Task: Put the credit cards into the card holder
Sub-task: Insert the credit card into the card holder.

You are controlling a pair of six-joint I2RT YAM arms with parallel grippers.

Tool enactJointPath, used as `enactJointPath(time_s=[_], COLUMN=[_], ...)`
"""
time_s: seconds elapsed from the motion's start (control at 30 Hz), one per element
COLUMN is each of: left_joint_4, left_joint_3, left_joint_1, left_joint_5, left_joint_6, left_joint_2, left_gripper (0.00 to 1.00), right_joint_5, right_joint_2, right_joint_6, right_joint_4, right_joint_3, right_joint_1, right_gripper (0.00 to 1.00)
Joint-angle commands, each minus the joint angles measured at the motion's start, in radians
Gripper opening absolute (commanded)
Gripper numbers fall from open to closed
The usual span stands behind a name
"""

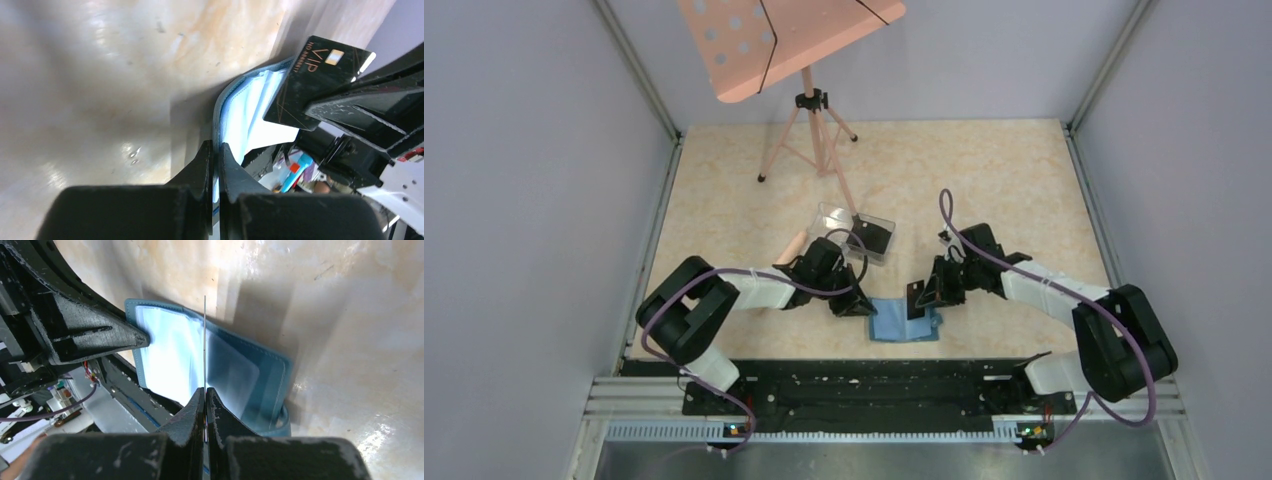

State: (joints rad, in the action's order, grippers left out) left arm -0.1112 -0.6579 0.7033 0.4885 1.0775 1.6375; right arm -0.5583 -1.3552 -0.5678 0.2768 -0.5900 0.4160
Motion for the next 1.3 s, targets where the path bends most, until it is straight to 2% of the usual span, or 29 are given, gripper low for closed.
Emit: enactJointPath(time_s=[0.0,0.17,0.2,0.27,0.33,0.4,0.47,0.57,0.77,0.8,1.03,1.27], left_joint_4=[-0.052,-0.024,-0.015,0.027,0.151,0.252,0.319,0.36,0.391,0.396,0.397,0.403], left_joint_3=[0.05,0.033,0.034,0.029,-0.002,-0.035,-0.062,-0.082,-0.146,-0.154,-0.157,-0.139], left_joint_1=[-0.01,-0.011,-0.011,-0.011,-0.011,-0.01,-0.009,-0.006,0.025,0.031,0.048,0.048], left_joint_5=[-0.169,-0.154,-0.153,-0.161,-0.2,-0.235,-0.262,-0.271,-0.233,-0.232,-0.245,-0.268], left_joint_6=[0.083,0.067,0.066,0.054,0.015,-0.03,-0.07,-0.106,-0.157,-0.158,-0.147,-0.133], left_joint_2=[-0.084,-0.059,-0.057,-0.057,-0.061,-0.066,-0.072,-0.064,0.033,0.054,0.086,0.086], left_gripper=[0.0,0.02,0.09,0.29,0.45,0.53,0.54,0.45,0.04,0.0,0.0,0.0], right_joint_5=[0.017,-0.002,0.0,0.0,-0.01,-0.025,-0.037,-0.045,-0.058,-0.058,-0.106,-0.135], right_joint_2=[0.04,0.007,0.0,-0.013,-0.028,-0.043,-0.061,-0.082,-0.104,-0.106,-0.101,-0.065], right_joint_6=[0.009,0.002,0.002,-0.005,-0.011,-0.02,-0.024,-0.028,-0.046,-0.048,-0.1,-0.152], right_joint_4=[-0.044,-0.106,-0.117,-0.147,-0.184,-0.21,-0.229,-0.249,-0.271,-0.269,-0.36,-0.38], right_joint_3=[-0.047,-0.038,-0.036,-0.027,-0.024,-0.024,-0.025,-0.019,0.015,0.019,0.07,0.104], right_joint_1=[0.0,0.001,0.0,0.001,0.001,0.0,0.001,0.001,0.0,0.0,0.0,-0.002], right_gripper=[0.0,0.0,0.0,0.0,0.0,0.0,0.0,0.0,0.0,0.0,0.0,0.0])
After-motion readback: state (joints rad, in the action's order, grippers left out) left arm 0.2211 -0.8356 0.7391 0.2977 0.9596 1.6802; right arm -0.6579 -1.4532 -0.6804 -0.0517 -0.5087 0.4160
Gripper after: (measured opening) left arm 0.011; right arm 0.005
